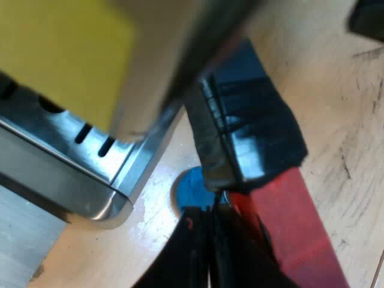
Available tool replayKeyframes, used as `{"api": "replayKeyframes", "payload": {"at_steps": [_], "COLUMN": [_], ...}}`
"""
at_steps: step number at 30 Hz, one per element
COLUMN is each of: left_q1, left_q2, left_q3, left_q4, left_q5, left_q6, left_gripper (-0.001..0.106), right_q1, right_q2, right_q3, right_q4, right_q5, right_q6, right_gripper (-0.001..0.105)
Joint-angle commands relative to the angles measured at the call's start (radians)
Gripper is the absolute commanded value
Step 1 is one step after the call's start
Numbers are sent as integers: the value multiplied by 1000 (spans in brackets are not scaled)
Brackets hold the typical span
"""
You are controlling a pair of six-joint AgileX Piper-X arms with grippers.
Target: Put the handle in the coffee machine
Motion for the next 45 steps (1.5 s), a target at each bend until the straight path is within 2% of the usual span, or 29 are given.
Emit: {"api": "replayKeyframes", "payload": {"at_steps": [1, 12, 17, 19, 21, 26, 29, 31, 39, 45], "left_q1": [-5, -23, -73, -133, -154, -198, -227, -233, -233, -235], "left_q2": [-37, -47, -51, -51, -51, -63, -97, -122, -134, -182], "left_q3": [-1, 1, 1, 1, 1, 1, 1, 1, 6, 71], "left_q4": [11, 21, 34, 34, 34, 32, 16, -15, -17, -61], "left_q5": [-3, -24, -30, -64, -64, -64, -72, -75, -76, -78], "left_q6": [-18, -58, -67, -98, -119, -146, -206, -294, -377, -441], "left_gripper": [1, 1, 1, 1, 1, 1, 1, 1, 1, 1], "right_q1": [3, 3, 3, 3, 3, 3, 3, 3, 3, 3], "right_q2": [-76, -299, -371, -404, -423, -466, -493, -502, -501, -501], "right_q3": [-5, -5, -5, -5, -5, -11, -16, -16, -16, -16], "right_q4": [82, 246, 302, 325, 330, 370, 414, 427, 425, 425], "right_q5": [-48, -59, -59, -59, -59, -59, -59, -58, -58, -50], "right_q6": [-5, -7, -8, -12, -12, -63, -65, -65, -65, -65], "right_gripper": [39, 39, 39, 39, 39, 39, 39, 39, 39, 39]}}
